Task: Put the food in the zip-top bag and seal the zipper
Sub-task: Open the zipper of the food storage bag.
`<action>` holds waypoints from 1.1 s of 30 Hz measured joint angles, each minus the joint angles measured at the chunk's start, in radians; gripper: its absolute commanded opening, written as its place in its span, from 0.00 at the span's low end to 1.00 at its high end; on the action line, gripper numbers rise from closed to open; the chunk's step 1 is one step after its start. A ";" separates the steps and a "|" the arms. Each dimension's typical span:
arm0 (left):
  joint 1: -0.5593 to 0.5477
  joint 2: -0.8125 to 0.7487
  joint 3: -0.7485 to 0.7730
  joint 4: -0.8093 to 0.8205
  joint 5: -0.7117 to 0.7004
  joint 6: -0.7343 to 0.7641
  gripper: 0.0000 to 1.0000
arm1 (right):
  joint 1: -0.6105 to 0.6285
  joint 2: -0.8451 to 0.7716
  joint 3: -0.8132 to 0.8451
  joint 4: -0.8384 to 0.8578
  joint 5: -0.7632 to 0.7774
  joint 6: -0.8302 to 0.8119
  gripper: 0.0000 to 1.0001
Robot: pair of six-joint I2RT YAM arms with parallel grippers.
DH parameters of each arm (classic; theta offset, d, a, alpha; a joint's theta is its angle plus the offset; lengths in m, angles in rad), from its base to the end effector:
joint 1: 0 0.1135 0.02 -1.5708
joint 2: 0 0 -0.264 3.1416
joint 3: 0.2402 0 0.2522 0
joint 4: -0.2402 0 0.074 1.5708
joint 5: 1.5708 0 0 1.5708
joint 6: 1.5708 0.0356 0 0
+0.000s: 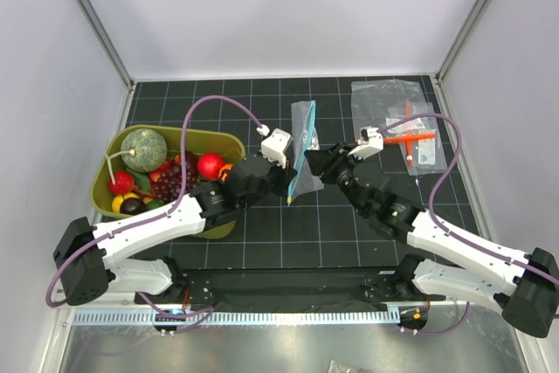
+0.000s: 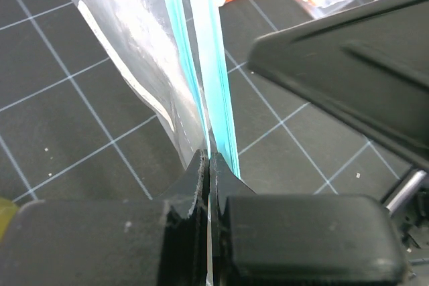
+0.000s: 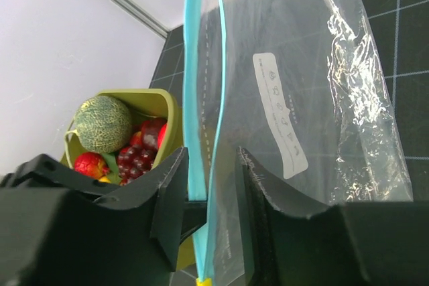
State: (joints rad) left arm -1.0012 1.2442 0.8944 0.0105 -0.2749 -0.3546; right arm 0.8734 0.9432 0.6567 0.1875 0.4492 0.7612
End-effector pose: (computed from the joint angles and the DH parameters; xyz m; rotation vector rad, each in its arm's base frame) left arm 0.1635 -0.2374 0.2999 0.4368 1.9020 -0.6526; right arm 0.1547 0.1606 0.3050 0.2555 1.7145 0.8558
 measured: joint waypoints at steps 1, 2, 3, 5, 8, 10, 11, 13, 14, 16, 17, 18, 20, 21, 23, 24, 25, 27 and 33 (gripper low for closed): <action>0.000 -0.004 0.000 0.000 0.010 0.000 0.00 | 0.000 0.005 0.000 -0.002 0.002 0.000 0.39; 0.000 -0.008 0.000 0.001 0.017 0.000 0.01 | 0.000 0.010 0.000 -0.006 0.005 0.000 0.38; 0.000 -0.012 0.000 0.003 0.026 0.001 0.00 | 0.000 0.014 0.000 -0.010 0.006 0.000 0.38; 0.000 -0.015 0.000 0.010 0.043 0.003 0.00 | 0.000 0.023 0.001 -0.019 0.013 0.000 0.37; 0.000 -0.017 0.000 0.019 0.069 0.006 0.01 | 0.000 0.035 0.006 -0.032 0.020 0.000 0.36; 0.000 -0.018 -0.001 0.022 0.085 0.012 0.00 | 0.000 0.047 0.012 -0.040 0.021 0.000 0.23; 0.000 -0.019 -0.001 0.023 0.090 0.015 0.00 | 0.000 0.053 0.014 -0.040 0.021 0.000 0.19; 0.000 -0.021 -0.001 0.023 0.095 0.018 0.00 | 0.000 0.065 0.025 -0.054 0.026 -0.002 0.08; 0.000 -0.023 -0.001 0.023 0.092 0.018 0.00 | 0.000 0.069 0.030 -0.059 0.030 -0.005 0.01; 0.000 -0.026 -0.002 0.023 0.072 0.014 0.00 | 0.000 0.075 0.051 -0.093 0.045 -0.018 0.01; 0.000 -0.027 -0.002 0.022 0.054 0.012 0.00 | 0.000 0.077 0.066 -0.114 0.052 -0.029 0.01; 0.000 -0.027 -0.002 0.021 0.027 0.006 0.00 | 0.000 0.079 0.086 -0.140 0.061 -0.043 0.01; 0.000 -0.027 -0.002 0.013 -0.018 -0.010 0.00 | 0.000 0.080 0.130 -0.194 0.073 -0.076 0.01; 0.002 -0.027 -0.002 0.007 -0.040 -0.014 0.00 | 0.000 0.080 0.152 -0.212 0.075 -0.095 0.01; 0.007 -0.027 -0.002 -0.003 -0.073 -0.032 0.00 | 0.000 0.079 0.188 -0.230 0.069 -0.138 0.01; 0.009 -0.027 -0.002 -0.010 -0.088 -0.037 0.04 | 0.000 0.078 0.198 -0.231 0.058 -0.159 0.01; 0.010 -0.027 -0.001 -0.020 -0.105 -0.042 0.09 | 0.000 0.078 0.204 -0.233 0.049 -0.173 0.01; 0.011 -0.027 0.000 -0.038 -0.130 -0.055 0.25 | 0.000 0.083 0.217 -0.245 0.010 -0.204 0.01; 0.013 -0.027 0.000 -0.055 -0.163 -0.069 0.38 | 0.001 0.204 0.310 -0.302 -0.089 -0.267 0.01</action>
State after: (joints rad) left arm -0.9878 1.2167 0.8940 -0.0444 -0.4381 -0.4232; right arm 0.8742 1.1469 0.9665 -0.1146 0.3603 0.4946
